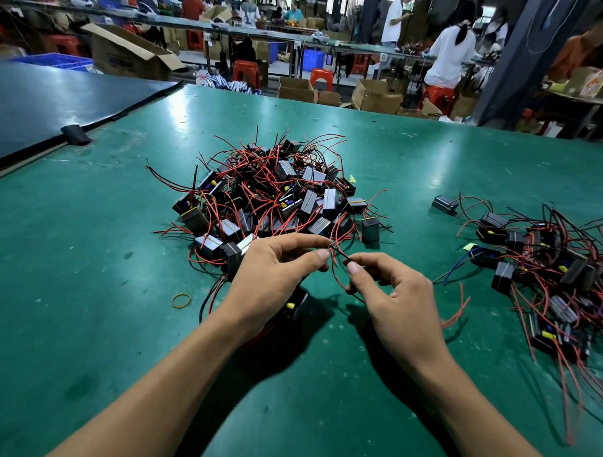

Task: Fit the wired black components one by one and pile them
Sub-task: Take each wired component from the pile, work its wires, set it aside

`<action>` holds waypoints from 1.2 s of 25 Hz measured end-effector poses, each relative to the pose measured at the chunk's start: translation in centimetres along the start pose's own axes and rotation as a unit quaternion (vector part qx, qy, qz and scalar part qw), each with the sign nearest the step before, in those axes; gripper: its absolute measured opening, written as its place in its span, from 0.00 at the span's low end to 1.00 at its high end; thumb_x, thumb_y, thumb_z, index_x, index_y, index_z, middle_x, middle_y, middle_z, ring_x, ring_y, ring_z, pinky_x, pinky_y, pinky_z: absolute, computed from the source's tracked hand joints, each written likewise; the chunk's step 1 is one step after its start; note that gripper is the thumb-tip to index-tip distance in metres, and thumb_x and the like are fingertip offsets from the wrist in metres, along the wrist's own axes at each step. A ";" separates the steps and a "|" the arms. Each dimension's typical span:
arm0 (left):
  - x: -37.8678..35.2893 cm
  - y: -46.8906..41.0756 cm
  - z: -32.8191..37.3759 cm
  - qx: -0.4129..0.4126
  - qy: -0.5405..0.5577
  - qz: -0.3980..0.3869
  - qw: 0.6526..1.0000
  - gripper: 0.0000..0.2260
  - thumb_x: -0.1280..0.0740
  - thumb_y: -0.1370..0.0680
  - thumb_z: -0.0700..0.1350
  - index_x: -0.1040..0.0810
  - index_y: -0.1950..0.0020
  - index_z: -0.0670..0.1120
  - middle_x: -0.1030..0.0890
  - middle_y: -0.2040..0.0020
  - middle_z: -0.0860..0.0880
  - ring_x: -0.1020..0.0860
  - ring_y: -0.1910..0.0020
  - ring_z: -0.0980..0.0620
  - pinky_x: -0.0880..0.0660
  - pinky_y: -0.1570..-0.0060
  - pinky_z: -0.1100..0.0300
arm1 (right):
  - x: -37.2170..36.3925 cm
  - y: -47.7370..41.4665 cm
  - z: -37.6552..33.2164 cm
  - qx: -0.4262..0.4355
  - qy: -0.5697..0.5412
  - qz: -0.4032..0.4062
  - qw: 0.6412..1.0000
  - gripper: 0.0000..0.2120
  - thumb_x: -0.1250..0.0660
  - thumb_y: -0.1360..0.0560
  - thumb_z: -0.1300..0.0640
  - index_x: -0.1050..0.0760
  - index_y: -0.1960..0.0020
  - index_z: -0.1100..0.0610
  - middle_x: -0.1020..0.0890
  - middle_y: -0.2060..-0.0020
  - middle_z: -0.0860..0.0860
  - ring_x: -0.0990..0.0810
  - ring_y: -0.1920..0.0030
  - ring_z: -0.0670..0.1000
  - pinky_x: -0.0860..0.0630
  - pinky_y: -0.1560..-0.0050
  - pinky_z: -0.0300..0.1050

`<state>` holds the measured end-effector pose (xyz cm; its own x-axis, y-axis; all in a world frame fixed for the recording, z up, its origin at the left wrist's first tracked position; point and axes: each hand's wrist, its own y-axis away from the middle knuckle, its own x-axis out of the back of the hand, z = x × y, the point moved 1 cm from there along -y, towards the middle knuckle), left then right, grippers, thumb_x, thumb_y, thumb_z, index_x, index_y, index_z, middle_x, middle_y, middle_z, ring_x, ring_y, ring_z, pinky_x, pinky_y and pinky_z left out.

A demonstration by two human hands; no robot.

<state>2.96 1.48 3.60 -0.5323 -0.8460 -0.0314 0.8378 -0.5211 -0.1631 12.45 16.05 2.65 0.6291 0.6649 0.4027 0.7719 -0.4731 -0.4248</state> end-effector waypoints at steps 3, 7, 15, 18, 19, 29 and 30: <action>0.0 0.0 0.0 0.008 -0.009 -0.002 1.000 0.05 0.28 0.25 0.40 0.15 0.51 0.48 0.15 0.61 0.46 0.18 0.59 0.55 0.24 0.54 0.67 | -0.1 0.0 0.1 0.003 0.009 0.011 1.000 0.05 0.28 0.24 0.58 0.17 0.54 0.49 0.16 0.67 0.44 0.18 0.63 0.43 0.28 0.57 0.29; 0.0 -0.1 0.0 0.014 -0.030 0.009 0.999 0.06 0.26 0.26 0.43 0.16 0.50 0.47 0.19 0.65 0.44 0.21 0.65 0.55 0.25 0.59 0.64 | -0.1 0.0 0.6 0.006 0.039 0.048 0.998 0.05 0.28 0.24 0.58 0.17 0.53 0.48 0.16 0.66 0.43 0.17 0.62 0.41 0.28 0.58 0.29; 0.0 -0.1 0.0 0.009 -0.119 0.042 0.992 0.04 0.26 0.26 0.47 0.14 0.58 0.47 0.15 0.63 0.46 0.19 0.64 0.48 0.21 0.56 0.51 | -0.2 0.2 0.8 0.138 0.142 0.029 0.980 0.06 0.29 0.26 0.54 0.15 0.50 0.49 0.15 0.58 0.40 0.18 0.58 0.43 0.23 0.48 0.54; 0.1 -0.1 0.1 0.015 -0.143 0.027 0.989 0.05 0.26 0.26 0.47 0.15 0.60 0.47 0.16 0.65 0.48 0.18 0.62 0.45 0.21 0.55 0.51 | -0.1 0.2 1.0 0.127 0.124 0.034 0.984 0.06 0.30 0.26 0.55 0.16 0.51 0.50 0.15 0.59 0.41 0.18 0.59 0.43 0.21 0.50 0.56; 0.2 0.0 0.2 0.013 -0.154 0.022 0.988 0.06 0.26 0.26 0.47 0.15 0.60 0.47 0.16 0.65 0.49 0.18 0.62 0.46 0.21 0.56 0.52 | -0.1 0.1 1.0 0.122 0.118 0.033 0.985 0.05 0.30 0.25 0.55 0.16 0.51 0.51 0.15 0.59 0.41 0.17 0.59 0.43 0.21 0.51 0.56; -0.1 0.4 0.5 -0.047 -0.253 -0.010 0.966 0.07 0.28 0.25 0.43 0.16 0.63 0.45 0.23 0.76 0.56 0.32 0.79 0.64 0.36 0.73 0.74 | 0.0 0.1 1.1 0.094 0.116 0.035 0.988 0.04 0.27 0.25 0.60 0.16 0.52 0.53 0.14 0.59 0.44 0.16 0.58 0.47 0.21 0.50 0.57; 0.0 0.4 0.4 -0.047 -0.257 -0.008 0.965 0.07 0.28 0.26 0.42 0.17 0.64 0.45 0.22 0.75 0.55 0.31 0.79 0.63 0.35 0.73 0.73 | -0.1 0.2 1.1 0.099 0.119 0.034 0.987 0.04 0.27 0.25 0.59 0.16 0.51 0.53 0.14 0.58 0.44 0.16 0.58 0.47 0.21 0.49 0.57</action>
<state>3.35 1.28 3.98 -0.3942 -0.7954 0.4605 0.8027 -0.5420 -0.2490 12.47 16.54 1.70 0.7008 0.4694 0.5372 0.7089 -0.3742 -0.5978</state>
